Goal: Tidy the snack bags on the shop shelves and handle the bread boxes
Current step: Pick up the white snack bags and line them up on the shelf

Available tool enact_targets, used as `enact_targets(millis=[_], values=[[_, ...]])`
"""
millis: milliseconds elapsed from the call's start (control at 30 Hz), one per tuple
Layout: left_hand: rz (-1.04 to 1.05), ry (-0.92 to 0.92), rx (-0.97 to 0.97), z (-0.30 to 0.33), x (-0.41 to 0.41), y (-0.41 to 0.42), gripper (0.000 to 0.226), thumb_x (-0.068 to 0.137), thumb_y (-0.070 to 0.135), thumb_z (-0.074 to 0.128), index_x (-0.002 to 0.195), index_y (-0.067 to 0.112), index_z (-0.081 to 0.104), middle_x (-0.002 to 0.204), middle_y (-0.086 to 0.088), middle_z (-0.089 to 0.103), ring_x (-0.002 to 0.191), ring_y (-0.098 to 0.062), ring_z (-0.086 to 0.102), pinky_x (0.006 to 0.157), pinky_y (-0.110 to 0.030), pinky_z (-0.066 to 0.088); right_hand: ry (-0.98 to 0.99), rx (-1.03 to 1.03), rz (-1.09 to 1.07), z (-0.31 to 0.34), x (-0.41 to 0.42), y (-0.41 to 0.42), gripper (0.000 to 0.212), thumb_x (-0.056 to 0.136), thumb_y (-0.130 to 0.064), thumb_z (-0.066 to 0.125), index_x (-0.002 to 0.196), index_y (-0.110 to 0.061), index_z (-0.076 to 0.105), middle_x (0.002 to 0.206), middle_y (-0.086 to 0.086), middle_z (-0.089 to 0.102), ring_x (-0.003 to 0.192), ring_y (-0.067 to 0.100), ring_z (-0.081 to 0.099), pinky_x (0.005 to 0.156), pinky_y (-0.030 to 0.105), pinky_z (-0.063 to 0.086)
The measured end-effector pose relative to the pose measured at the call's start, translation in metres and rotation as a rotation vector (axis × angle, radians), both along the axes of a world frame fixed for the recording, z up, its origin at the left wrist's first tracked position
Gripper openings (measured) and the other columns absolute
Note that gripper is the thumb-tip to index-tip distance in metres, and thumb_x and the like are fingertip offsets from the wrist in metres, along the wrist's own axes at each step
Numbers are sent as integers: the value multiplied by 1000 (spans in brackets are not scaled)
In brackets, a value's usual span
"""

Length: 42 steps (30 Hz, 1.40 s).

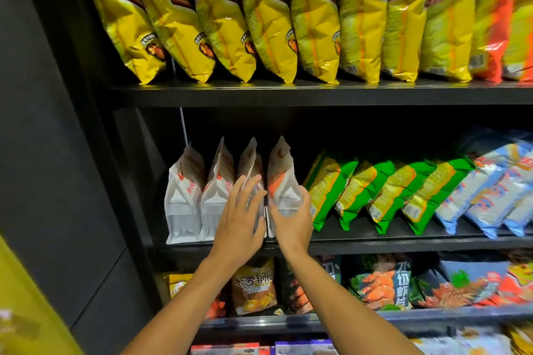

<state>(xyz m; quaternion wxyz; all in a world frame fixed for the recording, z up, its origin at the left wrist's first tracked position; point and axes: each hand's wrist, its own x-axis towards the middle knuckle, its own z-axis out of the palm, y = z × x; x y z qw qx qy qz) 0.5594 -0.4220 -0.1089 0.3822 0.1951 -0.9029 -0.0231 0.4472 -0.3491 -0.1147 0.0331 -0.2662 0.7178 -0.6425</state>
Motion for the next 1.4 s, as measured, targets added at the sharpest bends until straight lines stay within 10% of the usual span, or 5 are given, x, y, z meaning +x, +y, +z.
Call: enact_targets(millis=[433, 633, 900, 1133, 1400], values=[[-95, 256, 441, 13, 4, 123, 51, 105, 46, 47, 153, 29, 41, 159, 16, 31, 153, -10, 21, 125, -34, 26, 4, -273, 96, 15, 24, 123, 69, 84, -25, 86, 140, -45, 51, 127, -36, 56, 116, -24, 50, 86, -1, 41], [-245, 448, 777, 20, 16, 182, 74, 94, 57, 57, 158, 38, 24, 162, 19, 32, 151, -7, 29, 123, -41, 30, 220, -109, 366, -5, 52, 169, 98, 87, -5, 73, 159, -49, 22, 163, -19, 36, 150, 6, 36, 121, 38, 37], [-218, 898, 1106, 23, 52, 198, 85, 69, 28, 85, 144, 11, 47, 127, 0, 73, 119, -20, 69, 87, -27, 59, 676, -102, 575, -7, 70, 203, 87, 84, -17, 81, 158, -13, 37, 170, 3, 26, 158, 27, 20, 126, 30, 24], [-128, 860, 1259, 10, 95, 190, 49, 89, 12, 76, 134, 13, 57, 123, -6, 75, 112, -26, 72, 85, -36, 62, 226, -323, 604, 18, 22, 212, 48, 101, -26, 67, 146, -27, 52, 153, -7, 53, 146, 18, 45, 116, 35, 42], [-131, 718, 1470, -9, 111, 190, 83, 62, 50, 93, 130, 14, 62, 119, -11, 76, 106, -33, 74, 75, -36, 63, -217, -74, 766, 13, 3, 188, 52, 95, -38, 62, 146, -33, 53, 134, -11, 69, 126, 10, 64, 111, 42, 48]])
